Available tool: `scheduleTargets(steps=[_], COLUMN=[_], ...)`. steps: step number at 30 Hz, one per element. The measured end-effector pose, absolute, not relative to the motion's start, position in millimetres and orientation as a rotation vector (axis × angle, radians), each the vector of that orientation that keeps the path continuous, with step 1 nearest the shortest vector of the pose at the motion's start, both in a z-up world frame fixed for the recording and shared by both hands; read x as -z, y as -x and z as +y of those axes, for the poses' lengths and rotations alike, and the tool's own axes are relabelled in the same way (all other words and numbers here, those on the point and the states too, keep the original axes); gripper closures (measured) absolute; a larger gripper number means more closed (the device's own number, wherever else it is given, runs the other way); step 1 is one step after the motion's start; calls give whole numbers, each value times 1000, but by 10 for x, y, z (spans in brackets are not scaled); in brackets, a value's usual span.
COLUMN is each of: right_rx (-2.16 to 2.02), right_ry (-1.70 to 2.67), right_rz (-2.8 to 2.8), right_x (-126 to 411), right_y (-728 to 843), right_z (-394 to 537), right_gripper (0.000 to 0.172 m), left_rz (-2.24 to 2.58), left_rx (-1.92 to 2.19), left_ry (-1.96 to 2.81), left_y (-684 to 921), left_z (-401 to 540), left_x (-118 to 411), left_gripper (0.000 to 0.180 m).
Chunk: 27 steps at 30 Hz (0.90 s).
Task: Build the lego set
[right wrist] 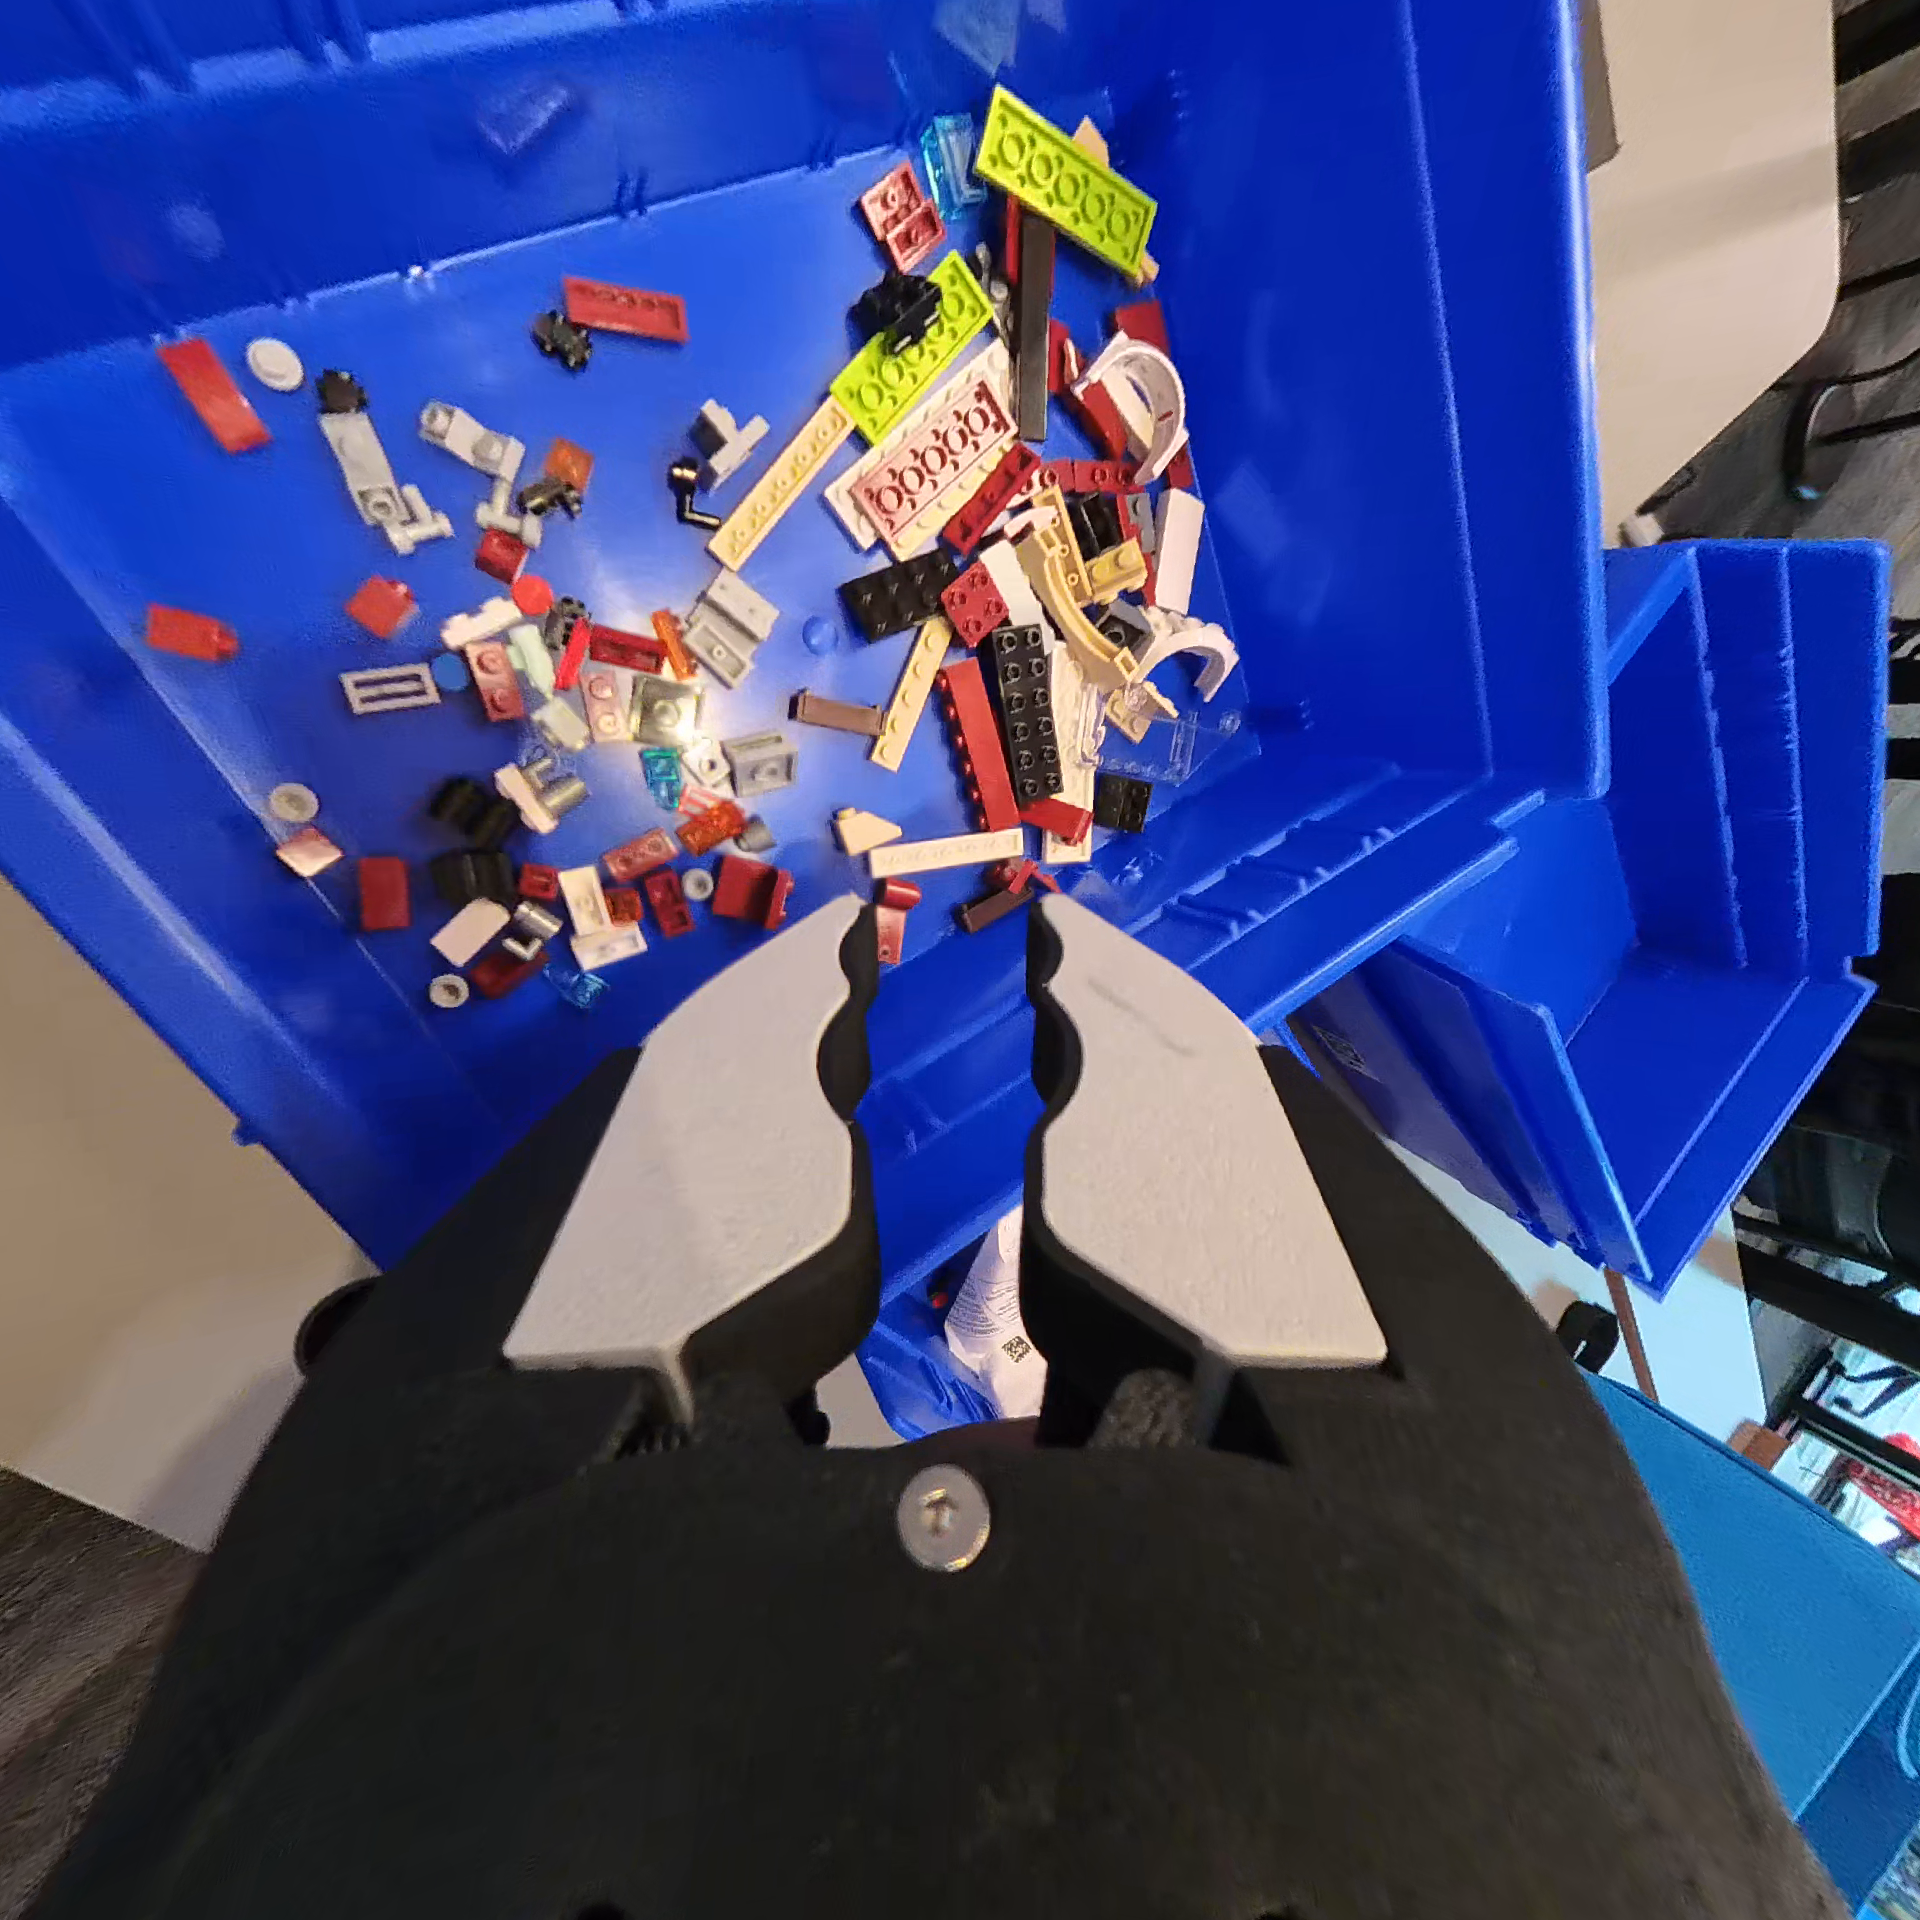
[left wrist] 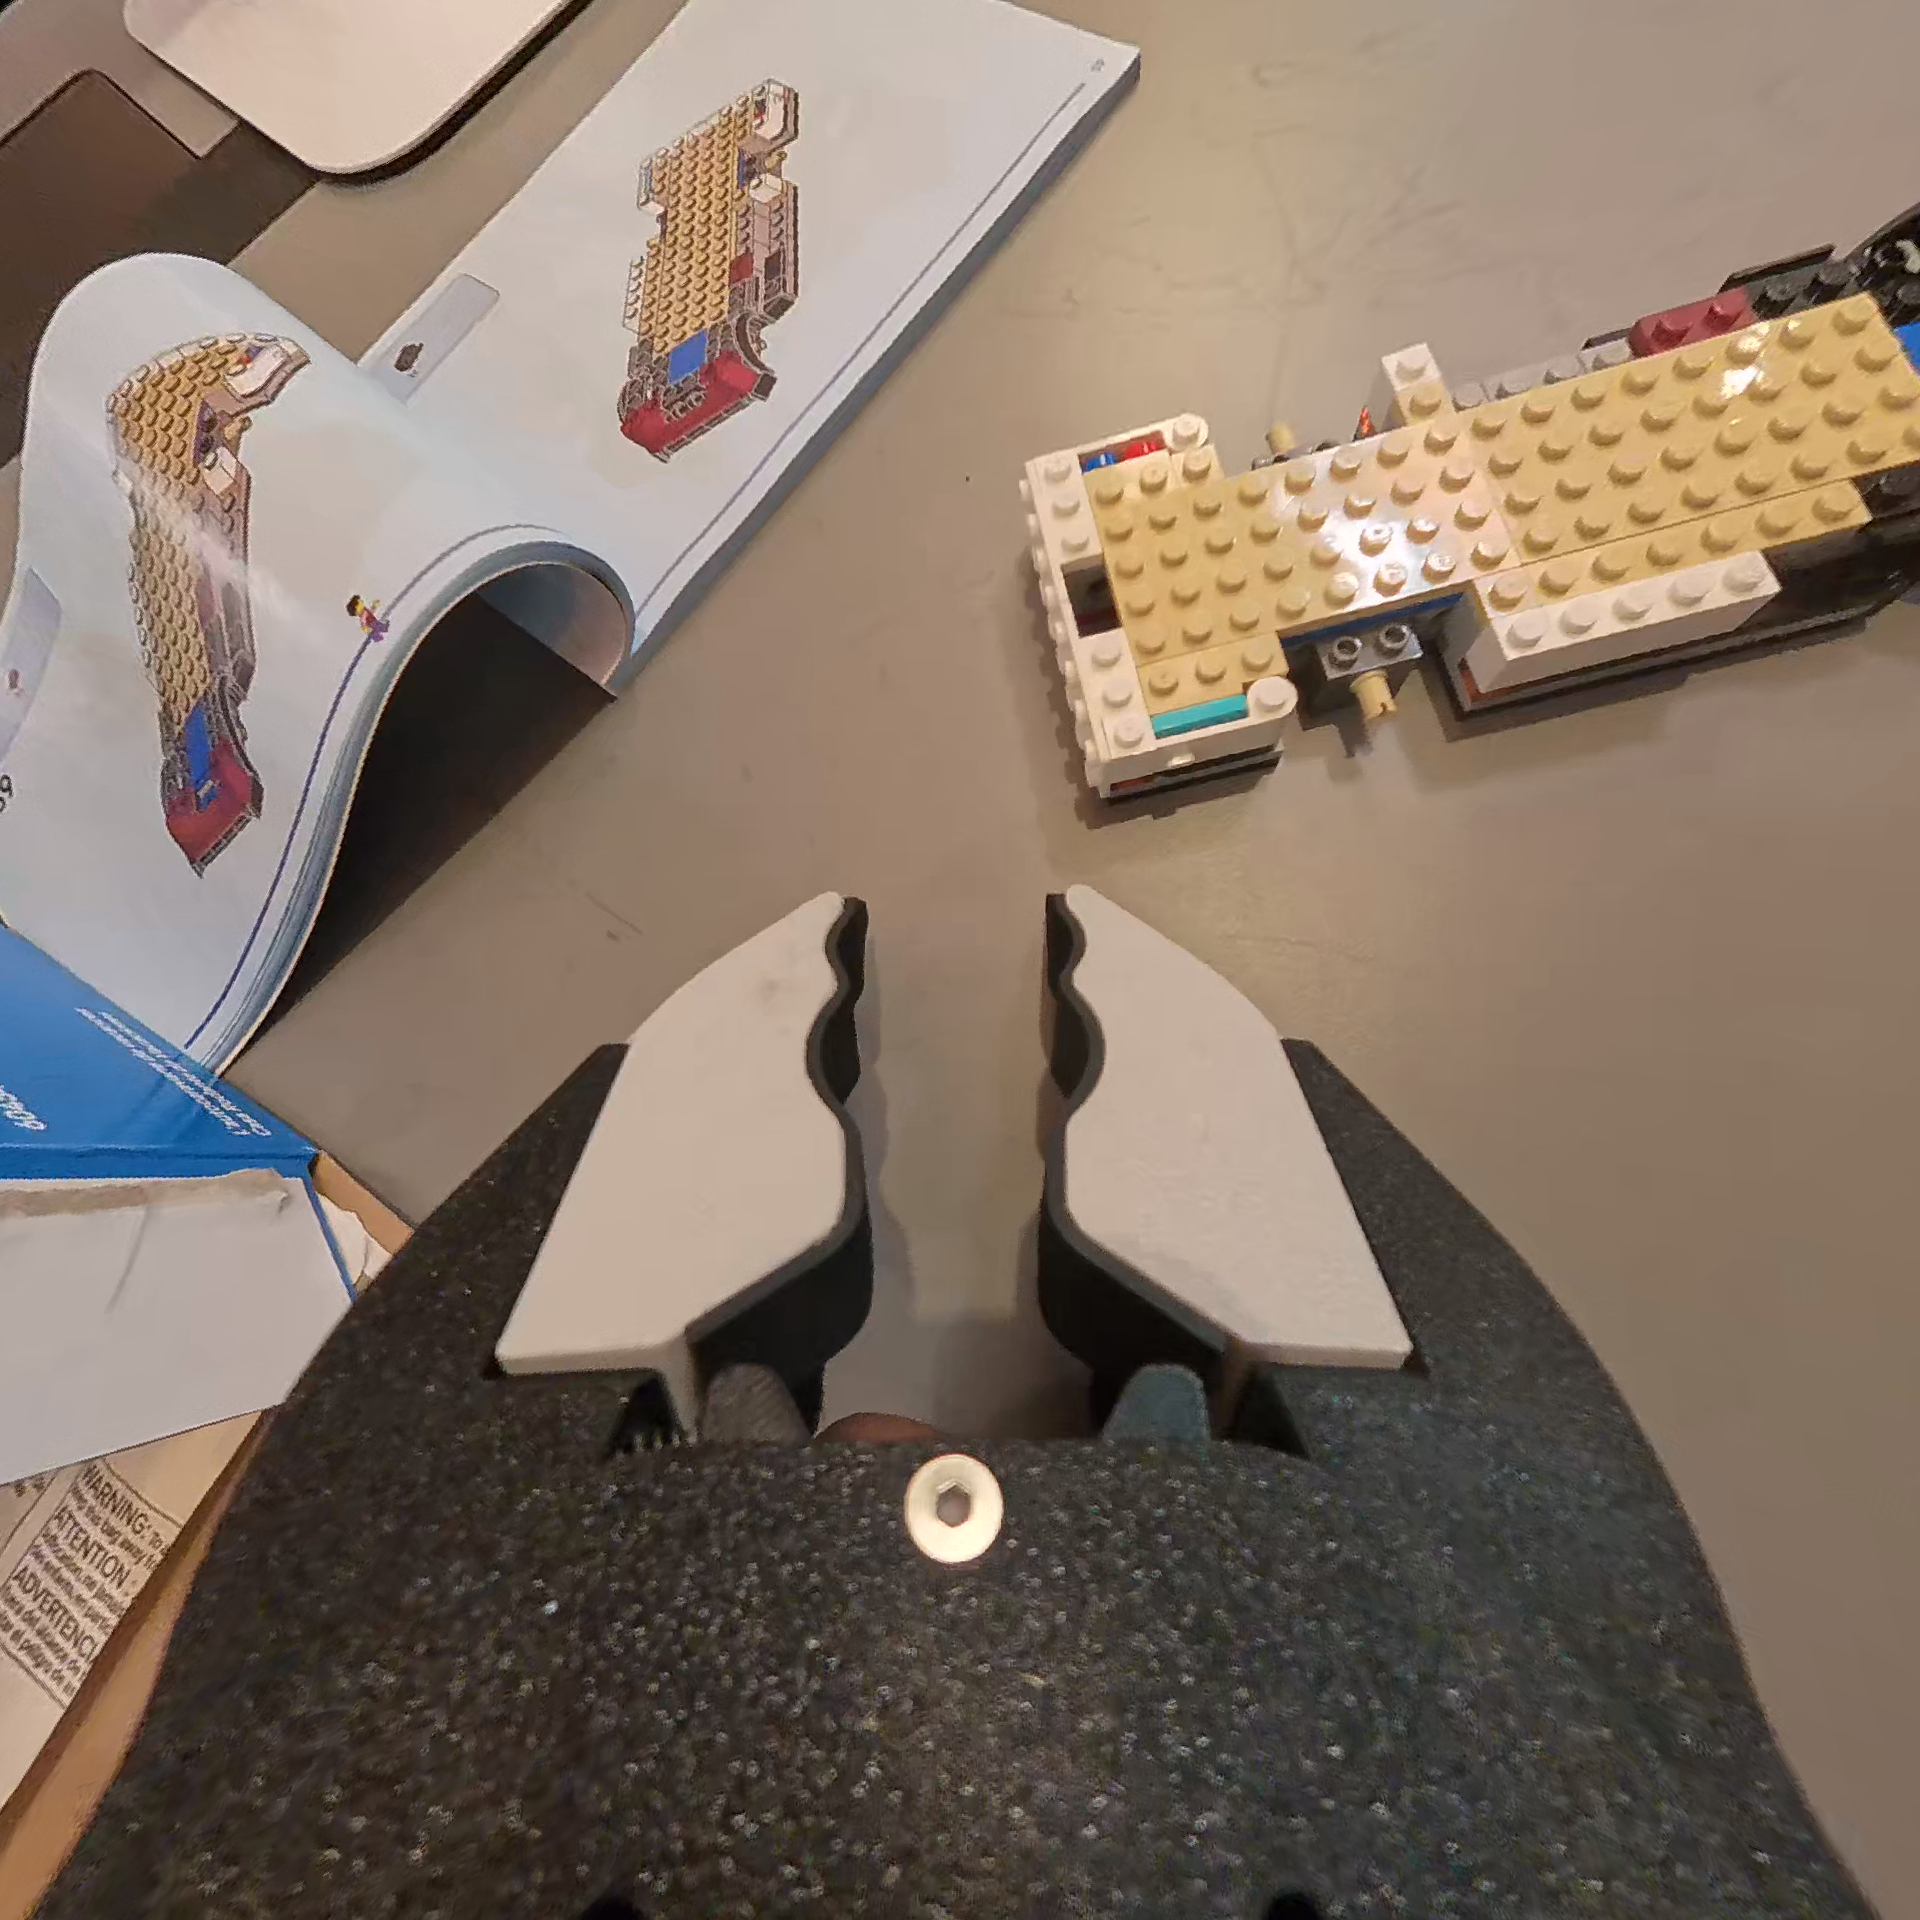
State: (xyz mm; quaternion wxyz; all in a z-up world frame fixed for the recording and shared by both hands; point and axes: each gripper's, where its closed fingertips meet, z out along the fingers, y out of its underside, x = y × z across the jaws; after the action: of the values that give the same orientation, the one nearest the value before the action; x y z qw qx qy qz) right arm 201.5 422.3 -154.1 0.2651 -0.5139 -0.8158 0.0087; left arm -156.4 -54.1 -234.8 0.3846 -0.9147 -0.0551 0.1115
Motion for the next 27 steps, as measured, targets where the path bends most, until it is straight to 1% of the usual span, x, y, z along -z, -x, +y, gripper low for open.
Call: scheduleTargets(steps=[16, 27], right_rx=[-100, -114], right_ry=[1298, 1239], right_rz=[-2236, -2306], right_x=[1605, 1652], right_y=[-1938, -1871], right_z=[4338, 4240], right_gripper=[145, 145], left_rz=[-191, -181], left_rx=[-265, -226], left_ry=[2360, 2339], left_y=[1609, 1585], left_z=[-548, -543], left_x=[2393, 2366], left_gripper=[146, 146])
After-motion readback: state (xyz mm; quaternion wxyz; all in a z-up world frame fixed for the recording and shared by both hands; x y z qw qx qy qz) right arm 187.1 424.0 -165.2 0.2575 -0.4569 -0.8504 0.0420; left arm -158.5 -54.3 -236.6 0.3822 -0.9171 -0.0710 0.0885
